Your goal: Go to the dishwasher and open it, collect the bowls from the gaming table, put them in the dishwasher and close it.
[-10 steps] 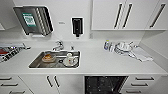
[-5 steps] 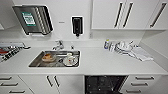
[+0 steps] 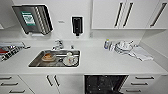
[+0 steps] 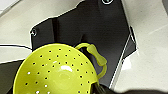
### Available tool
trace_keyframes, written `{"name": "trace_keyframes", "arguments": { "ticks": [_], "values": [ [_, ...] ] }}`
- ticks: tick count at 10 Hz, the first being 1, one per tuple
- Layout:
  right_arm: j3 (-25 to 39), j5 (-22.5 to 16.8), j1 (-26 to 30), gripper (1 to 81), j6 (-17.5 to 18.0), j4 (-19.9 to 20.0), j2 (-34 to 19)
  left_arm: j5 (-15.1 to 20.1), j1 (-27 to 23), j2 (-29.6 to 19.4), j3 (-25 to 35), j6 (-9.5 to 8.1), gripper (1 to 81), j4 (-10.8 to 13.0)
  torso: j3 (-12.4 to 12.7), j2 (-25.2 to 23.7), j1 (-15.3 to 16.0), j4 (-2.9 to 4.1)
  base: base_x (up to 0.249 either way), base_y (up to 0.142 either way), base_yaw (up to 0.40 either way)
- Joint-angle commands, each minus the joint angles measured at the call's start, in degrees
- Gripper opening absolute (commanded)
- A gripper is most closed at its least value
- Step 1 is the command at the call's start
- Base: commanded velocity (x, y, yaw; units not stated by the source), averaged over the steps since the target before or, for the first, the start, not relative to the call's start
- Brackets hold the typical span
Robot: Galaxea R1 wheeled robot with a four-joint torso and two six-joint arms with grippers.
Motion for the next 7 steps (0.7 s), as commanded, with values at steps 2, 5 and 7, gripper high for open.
{"name": "trace_keyframes", "arguments": {
  "ticks": [2, 5, 7],
  "values": [
    [0.57, -2.36, 1.09, 1.0, 0.06, -0.45, -1.12, 6.97, -11.8, -13.39, 16.96, 0.03, 1.0, -2.09, -5.58, 0.0, 0.0, 0.0, 0.0, 0.0, 0.0],
    [0.57, -2.35, 1.09, 1.0, 0.06, -0.54, -1.03, 11.88, -18.29, -15.94, 20.91, -0.15, 1.0, -4.19, -10.89, 0.04, 0.05, 0.0, 0.0, 0.0, 0.0],
    [0.57, -2.27, 1.09, 1.0, 0.06, -0.62, -1.03, 18.64, -25.68, -18.15, 26.18, -0.15, 1.0, -7.44, -14.35, 0.06, 0.07, 0.0, 0.0, 0.0, 0.0]
  ]
}}
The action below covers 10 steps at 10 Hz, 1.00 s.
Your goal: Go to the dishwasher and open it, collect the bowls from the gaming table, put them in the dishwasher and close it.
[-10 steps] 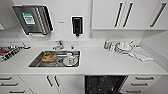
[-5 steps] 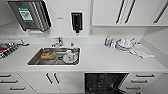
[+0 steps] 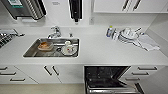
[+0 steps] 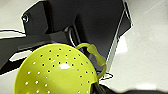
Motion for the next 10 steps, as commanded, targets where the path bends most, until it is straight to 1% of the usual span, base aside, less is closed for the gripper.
{"name": "trace_keyframes", "arguments": {
  "ticks": [1, 3, 4, 5, 7, 8, 9, 10],
  "values": [
    [0.65, -3.16, -0.44, 1.0, 0.06, -0.62, -1.16, 12.37, -12.41, -5.71, 9.75, -0.05, 1.0, -5.26, -4.25, 0.0, 0.0, 0.0, 0.0, 0.0, 0.0],
    [1.44, -3.16, -0.36, 1.0, 0.06, -0.8, -1.16, 18.87, -19.51, -5.81, 14.59, -0.05, 1.0, -7.81, -7.34, 0.02, 0.02, 0.0, 0.0, 0.0, 0.0],
    [1.88, -3.16, -0.18, 1.0, -0.02, -0.71, -1.16, 22.48, -22.51, -5.45, 16.09, -0.05, 1.0, -9.04, -4.68, 0.04, 0.04, 0.0, 0.0, 0.0, 0.0],
    [1.88, -3.16, -0.1, 1.0, -0.03, -0.71, -1.16, 24.52, -25.85, -5.27, 16.97, -0.05, 1.0, -10.53, -5.78, 0.06, 0.04, 0.0, 0.0, 0.0, 0.0],
    [1.97, -3.16, -0.18, 1.0, -0.03, -0.71, -1.16, 28.13, -31.74, -4.66, 17.59, -0.05, 1.0, -13.53, -6.38, 0.09, 0.06, 0.0, 0.0, 0.0, 0.0],
    [2.06, -3.16, -0.1, 1.0, -0.03, -0.8, -1.16, 30.06, -34.82, -3.53, 17.51, -0.14, 1.0, -15.2, -6.3, 0.09, 0.09, 0.0, 0.0, 0.0, 0.0],
    [2.24, -3.07, -0.18, 1.0, -0.03, -0.8, -1.16, 31.64, -37.45, -2.12, 17.42, -0.23, 1.0, -15.99, -6.3, 0.09, 0.09, 0.0, 0.0, 0.0, 0.0],
    [2.41, -2.46, -0.18, 1.0, -0.03, -0.62, -1.16, 33.03, -39.48, 0.07, 16.9, -1.09, 1.0, -16.43, -6.32, 0.11, 0.09, 0.0, 0.0, 0.0, 0.0]
  ]
}}
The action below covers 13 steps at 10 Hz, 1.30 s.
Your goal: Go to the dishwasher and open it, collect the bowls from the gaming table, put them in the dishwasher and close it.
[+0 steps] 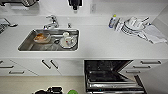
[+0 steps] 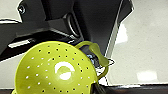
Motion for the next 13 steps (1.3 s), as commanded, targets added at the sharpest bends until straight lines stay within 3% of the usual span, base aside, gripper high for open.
{"name": "trace_keyframes", "arguments": {
  "ticks": [1, 3, 7, 10, 12, 13],
  "values": [
    [1.08, -2.75, -1.27, 1.0, -0.03, -0.62, -1.16, 9.71, -11.4, 4.04, 1.92, -1.56, 1.0, -4.8, 0.0, 0.0, 0.0, 0.0, 0.0, 0.0, 0.0],
    [1.08, -2.75, -1.27, 1.0, -0.03, -0.62, -1.16, 12.44, -14.21, 7.73, -0.1, -2.26, 1.0, -4.8, -0.02, 0.0, 0.0, 0.0, 0.0, 0.0, 0.0],
    [1.61, -2.75, -1.27, 1.0, -0.03, -0.62, -1.16, 12.71, -20.46, 15.37, -2.56, -4.46, 1.0, -5.07, -0.05, 0.04, 0.02, 0.0, 0.0, 0.0, 0.0],
    [2.05, -2.66, -1.27, 1.0, 0.06, -0.62, -1.16, 12.62, -23.98, 22.31, -7.56, -4.82, 1.0, -4.89, -0.05, 0.06, 0.04, 0.0, 0.0, 0.0, 0.0],
    [2.14, -1.43, -1.27, 1.0, -0.03, -0.36, -1.16, 9.9, -25.56, 25.23, -8.19, -4.73, 1.0, -4.19, -0.06, 0.06, 0.06, 0.0, 0.0, 0.0, 0.0],
    [2.14, -1.17, -1.44, 1.0, -0.02, -0.18, -1.25, 5.06, -25.74, 25.93, -8.55, -4.82, 1.0, -3.48, -0.06, 0.09, 0.06, 0.0, 0.0, 0.0, 0.0]
  ]
}}
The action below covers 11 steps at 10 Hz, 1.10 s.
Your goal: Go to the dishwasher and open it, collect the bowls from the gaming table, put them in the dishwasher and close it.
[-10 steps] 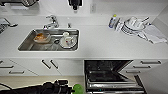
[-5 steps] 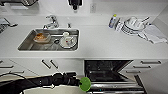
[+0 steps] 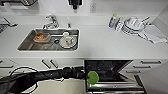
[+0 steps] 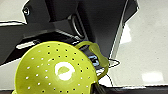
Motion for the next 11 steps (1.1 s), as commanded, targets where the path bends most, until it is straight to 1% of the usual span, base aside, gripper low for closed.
{"name": "trace_keyframes", "arguments": {
  "ticks": [1, 2, 6, 7, 8, 9, 11],
  "values": [
    [0.87, -2.38, -1.53, 1.0, 0.04, -0.44, -1.23, -10.13, -7.8, 3.54, -1.26, -0.19, 1.0, 0.58, 0.0, 0.0, 0.0, 0.0, 0.0, 0.0, 0.0],
    [0.87, -2.38, -1.61, 1.0, 0.04, -0.53, -1.14, -11.09, -7.88, 6.24, -4.57, -0.19, 1.0, 0.58, 0.0, 0.0, 0.0, 0.0, 0.0, 0.0, 0.0],
    [1.66, -2.12, -1.35, 1.0, 0.04, -0.62, -1.05, -10.83, -9.47, 17.08, -12.69, -0.19, 1.0, 0.66, 0.0, 0.0, 0.0, 0.0, 0.0, 0.0, 0.0],
    [1.66, -1.15, -1.35, 1.0, 0.04, -0.27, -1.05, -10.39, -9.55, 20.59, -14.88, -0.19, 1.0, 1.02, 0.0, 0.0, 0.0, 0.0, 0.0, 0.0, 0.0],
    [1.66, -1.06, -1.35, 1.0, 0.04, -0.27, -1.05, -10.39, -9.55, 22.78, -15.85, -0.19, 1.0, 1.37, 0.0, 0.0, 0.0, 0.0, 0.0, 0.0, 0.0],
    [1.57, -1.06, -1.44, 1.0, 0.04, -0.44, -1.05, -10.3, -9.55, 23.85, -16.38, -0.19, 81.1, 1.28, 0.0, 0.0, 0.0, 0.0, 0.0, 0.0, 0.0],
    [1.75, -1.06, -1.35, 1.0, 0.04, -0.53, -1.14, -10.3, -9.2, 23.06, -15.6, -0.1, 81.1, 1.28, 0.0, 0.02, 0.0, 0.0, 0.0, 0.0, 0.0]
  ]
}}
